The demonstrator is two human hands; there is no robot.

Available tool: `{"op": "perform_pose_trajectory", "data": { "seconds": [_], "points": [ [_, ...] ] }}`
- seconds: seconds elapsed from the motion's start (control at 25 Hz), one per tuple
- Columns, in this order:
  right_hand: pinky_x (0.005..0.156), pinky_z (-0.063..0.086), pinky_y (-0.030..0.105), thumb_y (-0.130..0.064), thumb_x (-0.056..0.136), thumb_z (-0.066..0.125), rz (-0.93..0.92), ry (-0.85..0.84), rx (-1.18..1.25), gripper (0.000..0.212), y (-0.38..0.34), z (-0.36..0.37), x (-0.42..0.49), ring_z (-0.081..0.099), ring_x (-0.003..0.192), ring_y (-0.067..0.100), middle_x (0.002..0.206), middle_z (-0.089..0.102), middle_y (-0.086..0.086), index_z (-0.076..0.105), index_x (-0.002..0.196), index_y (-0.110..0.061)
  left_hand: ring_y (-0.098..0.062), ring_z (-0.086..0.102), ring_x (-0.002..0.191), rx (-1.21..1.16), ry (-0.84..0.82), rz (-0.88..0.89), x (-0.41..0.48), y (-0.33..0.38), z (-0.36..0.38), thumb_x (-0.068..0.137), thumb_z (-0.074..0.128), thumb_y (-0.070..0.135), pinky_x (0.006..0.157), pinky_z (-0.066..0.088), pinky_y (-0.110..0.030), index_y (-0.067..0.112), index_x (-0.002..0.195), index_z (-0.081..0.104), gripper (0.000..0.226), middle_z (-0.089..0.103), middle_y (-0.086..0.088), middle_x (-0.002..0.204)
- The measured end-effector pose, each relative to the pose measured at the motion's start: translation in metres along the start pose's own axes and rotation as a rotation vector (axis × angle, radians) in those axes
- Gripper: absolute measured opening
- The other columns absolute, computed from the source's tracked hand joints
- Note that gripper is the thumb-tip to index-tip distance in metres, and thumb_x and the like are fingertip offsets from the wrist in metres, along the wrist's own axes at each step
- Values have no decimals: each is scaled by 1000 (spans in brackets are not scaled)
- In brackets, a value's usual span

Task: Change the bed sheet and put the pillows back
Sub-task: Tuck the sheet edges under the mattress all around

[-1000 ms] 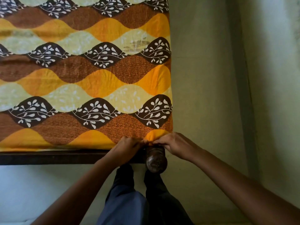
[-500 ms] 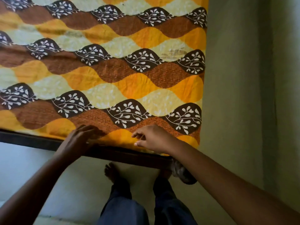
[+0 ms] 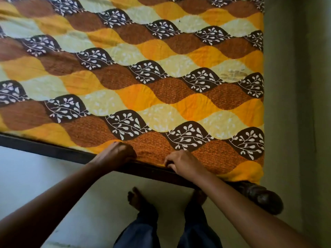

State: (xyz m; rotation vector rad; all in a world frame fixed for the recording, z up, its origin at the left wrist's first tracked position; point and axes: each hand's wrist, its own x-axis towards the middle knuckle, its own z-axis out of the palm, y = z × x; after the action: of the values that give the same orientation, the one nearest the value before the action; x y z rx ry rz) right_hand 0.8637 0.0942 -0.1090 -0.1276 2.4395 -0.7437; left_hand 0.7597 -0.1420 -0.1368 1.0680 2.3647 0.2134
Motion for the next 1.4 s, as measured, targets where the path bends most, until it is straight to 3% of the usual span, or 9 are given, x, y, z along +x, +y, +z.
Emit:
{"op": "perform_pose_trajectory", "data": {
  "seconds": [0.16, 0.24, 0.36, 0.48, 0.56, 0.76, 0.92, 1.16, 1.4],
  "points": [
    [74, 55, 32, -14, 92, 53, 236, -75, -17, 19, -3, 7, 19, 62, 74, 15, 98, 68, 9, 68, 102, -10, -12, 59, 89, -157, -131, 26, 13, 17, -21, 93, 54, 13, 72, 37, -7, 9, 104, 67, 18, 65, -4, 106],
    [60, 49, 25, -15, 94, 50, 303, -119, 13, 22, -11, 5, 22, 55, 65, 12, 91, 68, 6, 68, 107, -11, -8, 50, 71, -273, -232, -49, 15, 11, -23, 98, 43, 21, 60, 34, -11, 13, 85, 63, 25, 61, -4, 86],
    [76, 53, 33, -26, 96, 50, 328, -94, 178, 26, -20, -2, 9, 65, 89, 23, 105, 70, 7, 69, 109, -12, -8, 43, 54, -354, -186, -104, -6, 14, -25, 98, 41, 34, 51, 30, -18, 20, 70, 57, 35, 47, 5, 61],
    [61, 46, 11, -23, 96, 49, 397, 122, 390, 24, -39, -6, -2, 64, 81, 11, 103, 70, 0, 68, 108, -15, -14, 59, 75, -445, 49, -184, -38, 14, -26, 96, 48, 29, 62, 42, -24, 15, 100, 69, 26, 65, 0, 83],
    [57, 41, 4, -18, 96, 50, 406, 260, 473, 22, -63, -9, 5, 62, 81, 3, 103, 69, -2, 67, 109, -15, -18, 63, 89, -464, 192, -202, -59, 0, -30, 94, 53, 23, 73, 46, -27, 15, 106, 69, 22, 69, -3, 100],
    [69, 52, 23, -20, 93, 55, 287, 297, 544, 19, -132, -8, 57, 66, 83, 15, 98, 69, -3, 67, 107, -21, -28, 56, 114, -326, 339, -345, -100, -71, -47, 92, 57, 18, 92, 44, -36, 11, 113, 67, 25, 63, -8, 121],
    [42, 30, 7, -17, 94, 52, 162, 271, 561, 19, -174, -11, 111, 48, 49, -4, 78, 61, -12, 67, 107, -18, -29, 51, 120, -330, 331, -479, -127, -130, -63, 93, 54, 21, 98, 44, -41, 12, 122, 61, 32, 57, -10, 129],
    [73, 39, 16, -18, 94, 53, 174, 276, 560, 23, -211, -52, 189, 61, 102, 16, 112, 68, 5, 66, 112, -11, -23, 43, 128, -560, 327, -679, -115, -167, -103, 95, 50, 28, 101, 38, -34, 18, 138, 42, 45, 39, -7, 146],
    [62, 39, 22, -25, 96, 50, 122, 349, 515, 26, -267, -127, 291, 59, 84, 15, 112, 66, 7, 62, 117, -15, -21, 44, 123, -657, 481, -724, -98, -248, -189, 96, 46, 28, 95, 37, -30, 12, 141, 35, 49, 38, -13, 144]
  ]
}}
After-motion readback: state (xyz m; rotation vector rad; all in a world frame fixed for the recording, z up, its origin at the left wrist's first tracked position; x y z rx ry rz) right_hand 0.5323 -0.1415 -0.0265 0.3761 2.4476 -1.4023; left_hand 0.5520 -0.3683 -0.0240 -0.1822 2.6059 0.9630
